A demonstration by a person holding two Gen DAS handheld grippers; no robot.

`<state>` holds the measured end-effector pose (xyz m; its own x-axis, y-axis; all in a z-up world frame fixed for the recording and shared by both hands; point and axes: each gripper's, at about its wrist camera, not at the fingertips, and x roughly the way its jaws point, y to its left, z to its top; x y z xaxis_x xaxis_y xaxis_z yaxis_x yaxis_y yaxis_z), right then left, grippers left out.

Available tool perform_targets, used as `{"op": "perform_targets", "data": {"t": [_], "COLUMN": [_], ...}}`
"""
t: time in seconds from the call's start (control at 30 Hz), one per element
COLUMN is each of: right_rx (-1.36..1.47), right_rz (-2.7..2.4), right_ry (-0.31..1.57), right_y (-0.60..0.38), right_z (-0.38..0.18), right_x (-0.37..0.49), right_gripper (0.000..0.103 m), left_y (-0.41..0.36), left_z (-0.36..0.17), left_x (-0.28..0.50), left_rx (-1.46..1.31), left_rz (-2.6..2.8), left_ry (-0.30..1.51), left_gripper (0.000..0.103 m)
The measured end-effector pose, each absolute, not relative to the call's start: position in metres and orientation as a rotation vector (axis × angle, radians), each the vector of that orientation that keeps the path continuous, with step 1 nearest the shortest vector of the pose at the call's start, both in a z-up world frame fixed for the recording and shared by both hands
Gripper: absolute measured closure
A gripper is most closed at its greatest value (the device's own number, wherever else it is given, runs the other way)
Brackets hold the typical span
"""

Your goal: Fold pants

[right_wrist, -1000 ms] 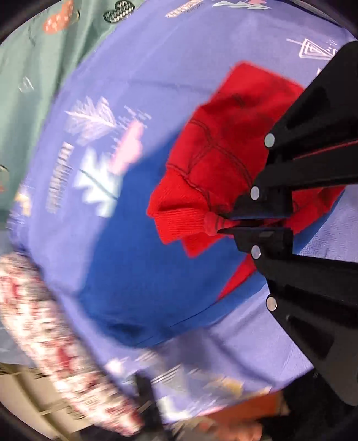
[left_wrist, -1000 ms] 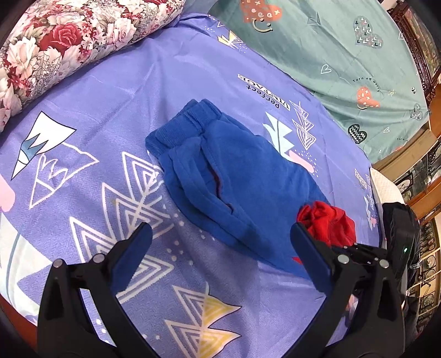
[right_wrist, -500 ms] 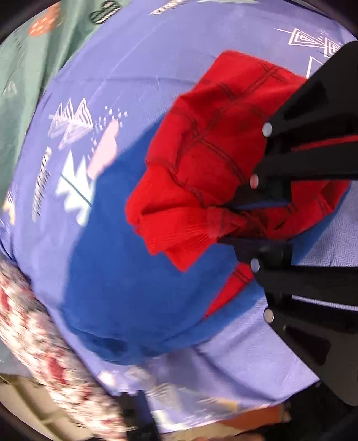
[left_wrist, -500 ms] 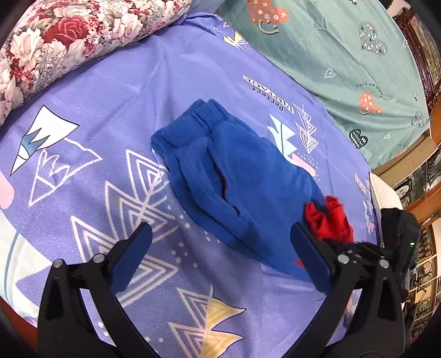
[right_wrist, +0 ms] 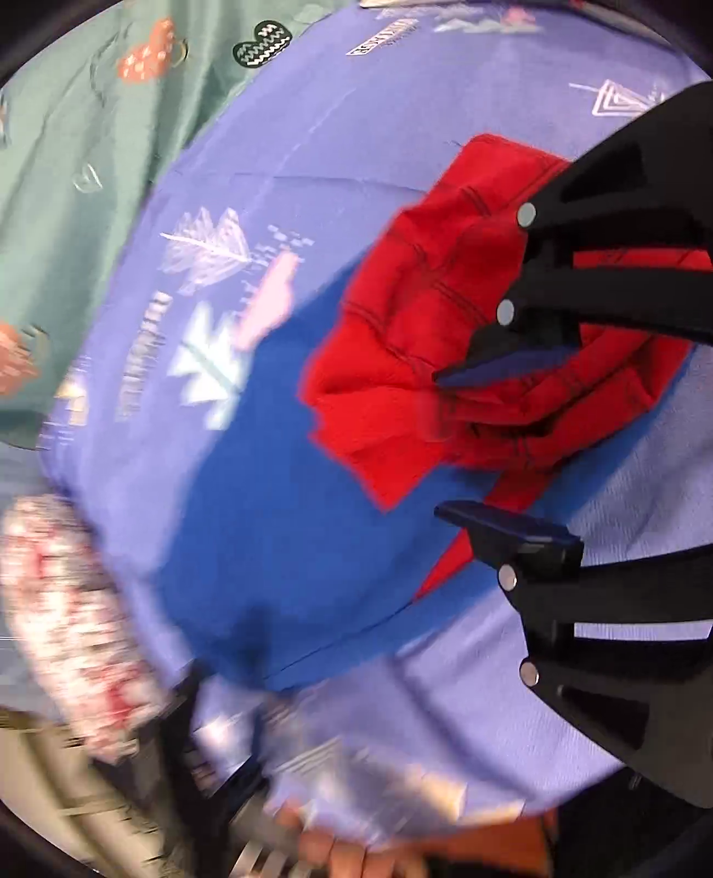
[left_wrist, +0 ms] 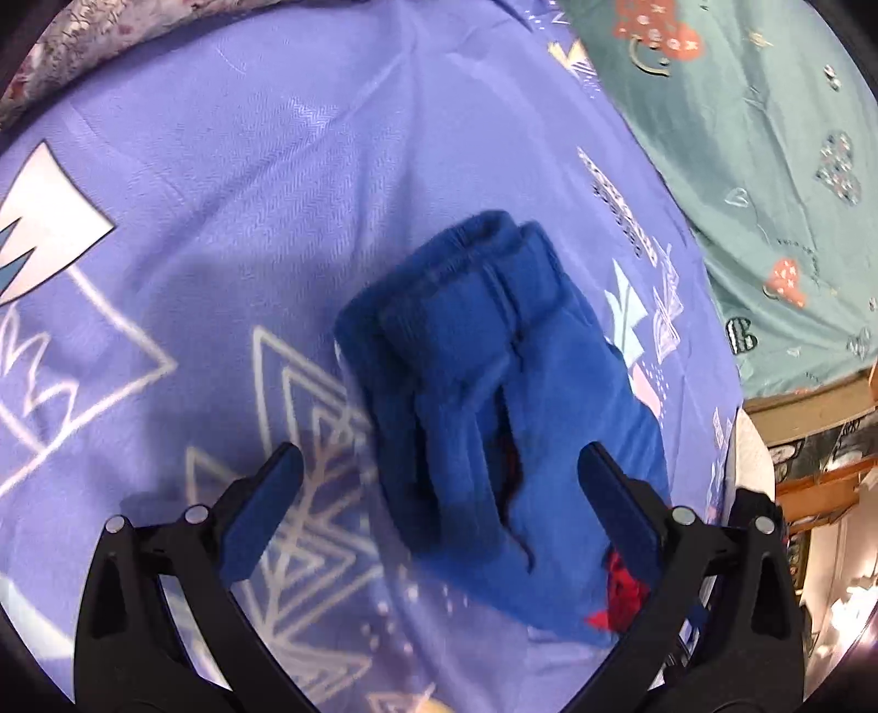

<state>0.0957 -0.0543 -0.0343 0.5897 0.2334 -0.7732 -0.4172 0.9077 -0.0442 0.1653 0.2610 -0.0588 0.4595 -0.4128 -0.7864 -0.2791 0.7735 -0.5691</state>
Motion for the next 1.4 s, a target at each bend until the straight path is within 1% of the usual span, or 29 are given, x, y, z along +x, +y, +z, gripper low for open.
{"op": "perform_targets", "data": {"t": [0.13,0.27,0.4,0.6,0.87,1.1,1.4], "right_rx": [-0.091,-0.027,0.050,0.095,0.159,0.158,0.167], "right_rz": [0.445,0.458,0.455,0.486,0.516,0.537,0.535], "right_ry": [0.764,0.732,0.749,0.763,0.776,0.795,0.809], "right_y": [-0.080,-0.101,-0.124,-0.134,-0.145,-0.142,-0.143], "right_z": [-0.014,-0.016,-0.028,-0.036,-0.041,-0.044,-0.046], "right_x": [0.072,0.063,0.063,0.066,0.069,0.071,0.072], "right_gripper": [0.057,0.057,0.057,0.057,0.057,0.057,0.057], "left_y": [0.261,0.259,0.255,0.250,0.278,0.273,0.267], "left_z": [-0.052,-0.052,-0.058,-0.053,-0.039,-0.058,-0.058], "left_x": [0.185,0.197,0.195,0.185,0.170,0.173,0.182], "left_rx": [-0.687,-0.690,-0.667,-0.754,-0.857,-0.946,-0.960], "left_rz": [-0.044,-0.066,-0.079,-0.173,-0.191,-0.222,-0.228], "left_ry": [1.076,1.083,1.118,1.084,1.039,1.086,1.090], "left_gripper": [0.002,0.004,0.004,0.004,0.004,0.004,0.004]}}
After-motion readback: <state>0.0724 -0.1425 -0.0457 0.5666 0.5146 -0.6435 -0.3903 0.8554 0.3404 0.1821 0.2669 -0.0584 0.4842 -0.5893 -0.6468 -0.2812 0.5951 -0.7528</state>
